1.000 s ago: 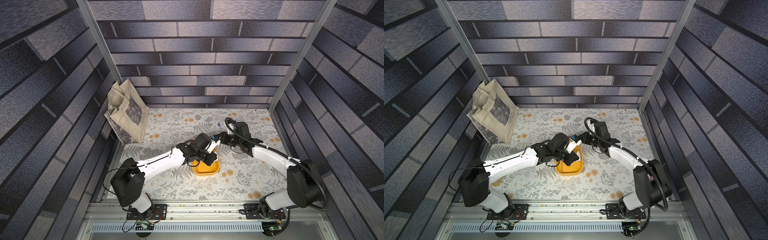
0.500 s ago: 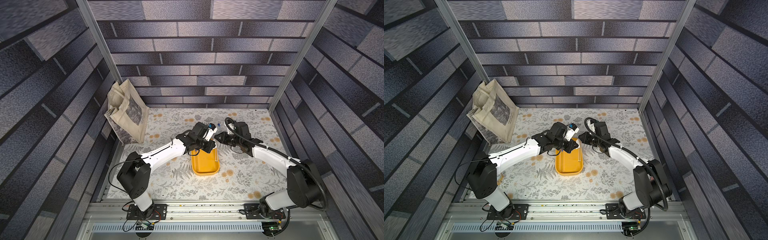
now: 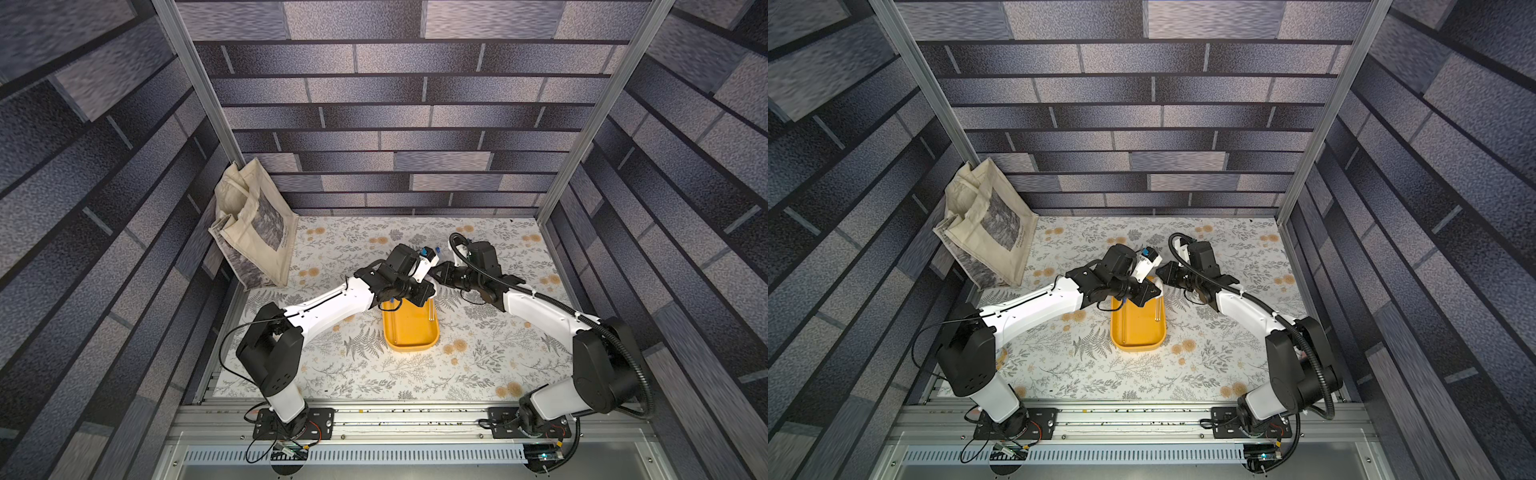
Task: Wipe the exteriors of test tubes
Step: Wipe the dirt from the test tube.
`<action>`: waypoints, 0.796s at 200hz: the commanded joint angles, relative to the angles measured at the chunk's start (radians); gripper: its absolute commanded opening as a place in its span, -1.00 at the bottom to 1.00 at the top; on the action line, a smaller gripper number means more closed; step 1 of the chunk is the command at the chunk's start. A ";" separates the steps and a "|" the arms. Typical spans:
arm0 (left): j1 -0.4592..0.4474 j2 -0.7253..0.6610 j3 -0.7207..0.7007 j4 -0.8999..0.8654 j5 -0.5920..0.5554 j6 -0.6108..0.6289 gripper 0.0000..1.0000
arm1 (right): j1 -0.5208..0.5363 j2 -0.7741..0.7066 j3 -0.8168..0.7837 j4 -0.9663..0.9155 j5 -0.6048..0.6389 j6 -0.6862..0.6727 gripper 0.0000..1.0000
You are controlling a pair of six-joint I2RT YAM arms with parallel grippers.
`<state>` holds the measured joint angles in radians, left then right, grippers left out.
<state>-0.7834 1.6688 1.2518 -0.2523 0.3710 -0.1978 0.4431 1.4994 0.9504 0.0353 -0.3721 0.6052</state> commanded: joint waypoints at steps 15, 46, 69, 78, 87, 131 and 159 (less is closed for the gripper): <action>-0.031 -0.096 -0.096 0.005 0.017 -0.013 -1.00 | 0.005 0.030 0.045 0.035 -0.025 0.028 -0.78; -0.060 -0.148 -0.161 0.003 0.011 -0.033 -1.00 | 0.005 0.072 0.074 0.057 -0.037 0.054 -0.77; -0.084 -0.187 -0.192 -0.015 0.018 -0.048 -1.00 | 0.003 0.094 0.092 0.063 -0.035 0.062 -0.76; -0.090 -0.196 -0.199 -0.032 0.028 -0.049 -1.00 | 0.004 0.101 0.098 0.063 -0.033 0.061 -0.76; -0.093 -0.203 -0.205 -0.051 0.031 -0.050 -1.00 | 0.005 0.106 0.100 0.064 -0.032 0.061 -0.76; -0.091 -0.235 -0.239 -0.063 0.129 -0.047 -1.00 | 0.005 0.142 0.106 0.080 -0.033 0.070 -0.75; -0.053 -0.239 -0.259 -0.037 0.095 -0.080 -1.00 | 0.005 0.150 0.105 0.090 -0.037 0.077 -0.74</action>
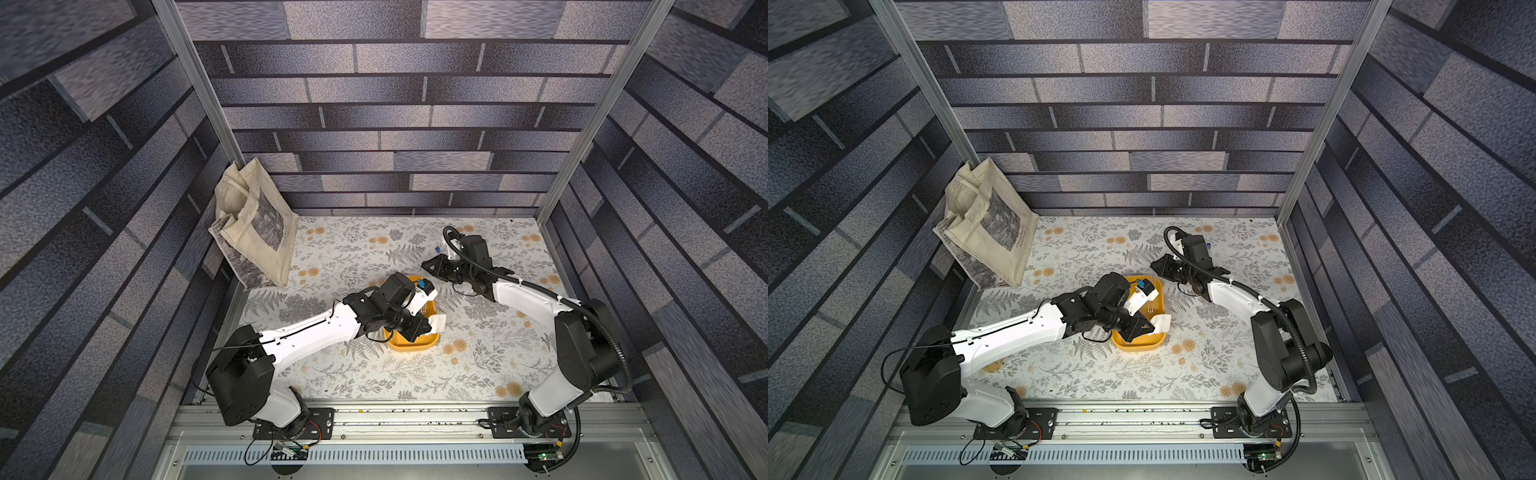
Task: Wipe the exteriors of test tubes
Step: Wipe the dirt from the test tube.
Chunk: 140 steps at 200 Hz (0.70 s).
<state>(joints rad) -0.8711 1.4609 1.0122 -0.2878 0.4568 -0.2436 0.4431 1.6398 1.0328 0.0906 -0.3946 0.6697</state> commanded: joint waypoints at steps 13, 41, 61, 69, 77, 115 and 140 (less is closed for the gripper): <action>0.055 -0.021 -0.007 -0.024 -0.036 -0.044 -1.00 | 0.005 0.004 0.023 0.034 -0.015 0.011 -0.74; 0.073 -0.006 0.014 -0.035 -0.109 -0.044 -1.00 | 0.005 -0.008 0.024 0.021 -0.009 0.001 -0.74; 0.102 0.043 0.063 -0.074 -0.134 -0.039 -1.00 | 0.005 -0.014 0.014 0.026 -0.010 0.004 -0.74; 0.111 0.066 0.084 -0.085 -0.136 -0.036 -1.00 | 0.005 -0.015 0.009 0.027 -0.012 0.005 -0.74; 0.121 0.082 0.098 -0.087 -0.139 -0.036 -1.00 | 0.005 -0.018 0.005 0.029 -0.012 0.006 -0.74; 0.147 0.148 0.190 -0.102 -0.151 -0.028 -1.00 | 0.005 -0.039 -0.005 0.013 -0.005 -0.003 -0.74; 0.173 0.203 0.264 -0.135 -0.158 -0.018 -1.00 | 0.005 -0.047 -0.014 0.012 -0.004 -0.002 -0.74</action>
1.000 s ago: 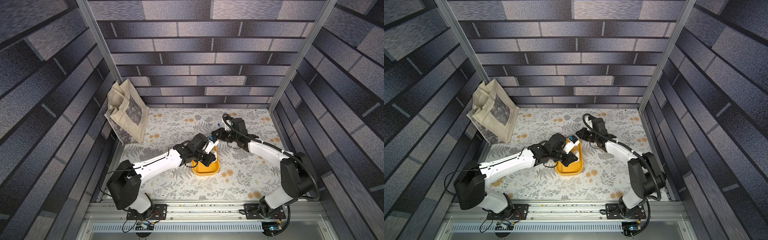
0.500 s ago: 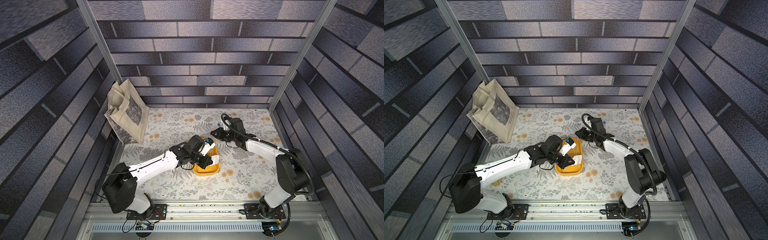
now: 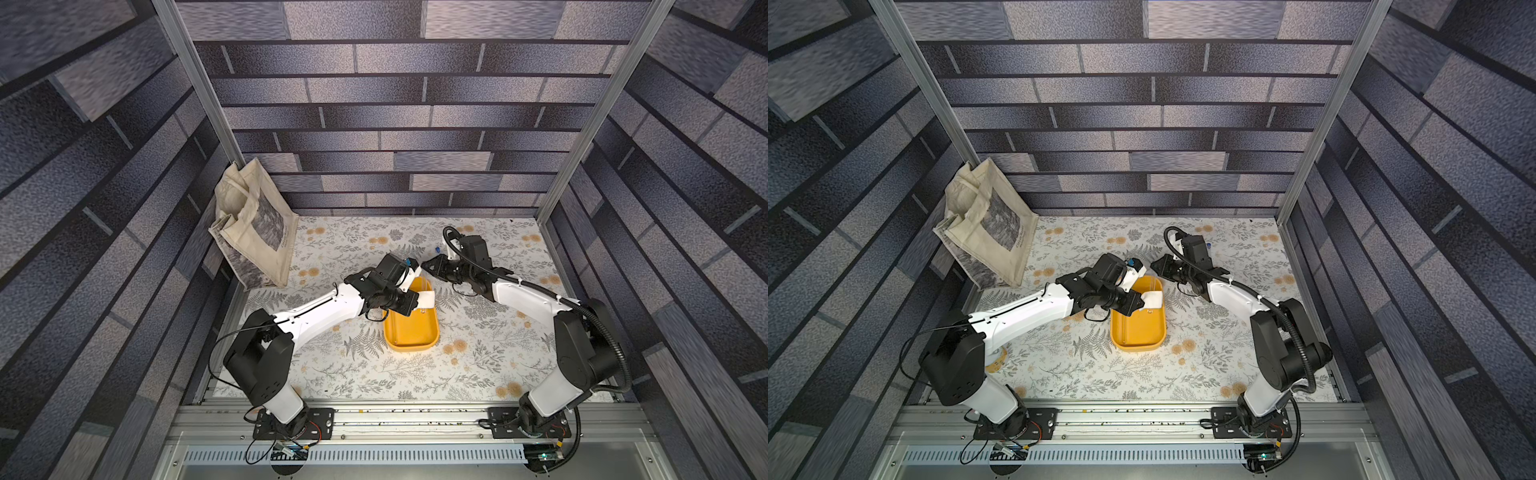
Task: Wipe the exteriors of test tubes
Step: Wipe the dirt from the test tube, then place the test tube in the storage box.
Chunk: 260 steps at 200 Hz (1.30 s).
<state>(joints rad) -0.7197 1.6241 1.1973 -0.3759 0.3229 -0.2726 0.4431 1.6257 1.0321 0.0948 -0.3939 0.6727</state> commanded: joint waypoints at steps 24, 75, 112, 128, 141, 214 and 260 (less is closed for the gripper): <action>0.045 0.078 0.141 -0.069 -0.028 0.018 -1.00 | 0.003 -0.041 -0.021 0.009 -0.004 -0.005 -0.74; 0.098 0.128 0.208 -0.127 -0.066 0.015 -1.00 | 0.004 -0.056 -0.034 0.002 -0.003 -0.008 -0.74; 0.171 0.055 0.124 -0.099 -0.095 -0.024 -1.00 | 0.005 -0.057 -0.038 0.003 -0.009 -0.005 -0.74; 0.211 0.005 0.083 -0.103 -0.086 -0.028 -1.00 | 0.006 -0.057 -0.039 0.006 -0.024 -0.003 -0.73; 0.244 -0.046 0.049 -0.111 -0.081 -0.031 -1.00 | 0.006 -0.059 -0.044 0.006 -0.029 -0.003 -0.73; 0.446 -0.398 -0.145 -0.178 -0.019 -0.095 -1.00 | 0.039 -0.035 -0.033 -0.001 -0.030 0.001 -0.71; 0.495 -0.491 -0.222 -0.208 -0.009 -0.100 -1.00 | 0.115 0.031 0.006 -0.007 -0.005 0.000 -0.70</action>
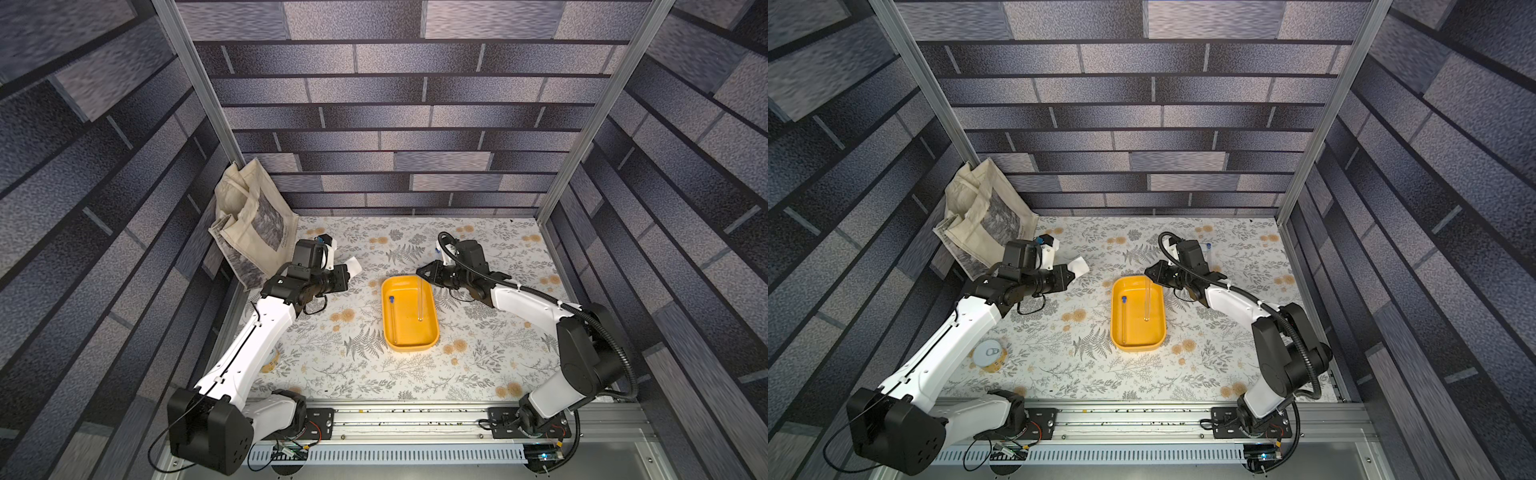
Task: Wipe the exteriors of test tubes
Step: Place the test tube in the storage box.
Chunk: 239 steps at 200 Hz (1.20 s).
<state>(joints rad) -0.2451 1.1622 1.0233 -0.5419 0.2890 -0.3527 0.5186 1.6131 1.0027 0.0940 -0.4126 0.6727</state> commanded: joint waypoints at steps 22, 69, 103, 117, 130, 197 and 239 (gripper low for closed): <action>0.038 -0.036 -0.086 -0.038 0.045 -0.017 -1.00 | 0.078 0.085 0.047 -0.008 0.034 0.000 -0.70; 0.043 -0.056 -0.120 -0.034 0.068 -0.015 -1.00 | 0.127 0.157 0.054 -0.016 0.120 0.013 -0.70; 0.043 -0.065 -0.126 -0.020 0.092 -0.024 -1.00 | 0.154 0.201 0.089 -0.032 0.200 0.030 -0.69; 0.041 -0.068 -0.129 -0.015 0.105 -0.028 -1.00 | 0.164 0.217 0.100 -0.052 0.230 0.040 -0.67; 0.041 -0.070 -0.130 -0.015 0.113 -0.028 -1.00 | 0.170 0.234 0.109 -0.063 0.248 0.049 -0.68; 0.035 -0.078 -0.150 0.007 0.133 -0.038 -1.00 | 0.194 0.286 0.138 -0.097 0.291 0.082 -0.69; 0.029 -0.078 -0.155 0.009 0.135 -0.040 -0.99 | 0.203 0.298 0.138 -0.104 0.289 0.088 -0.62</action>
<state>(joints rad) -0.2081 1.1038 0.8825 -0.5396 0.4080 -0.3759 0.7097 1.8851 1.1118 0.0223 -0.1383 0.7483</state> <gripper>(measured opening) 0.056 0.184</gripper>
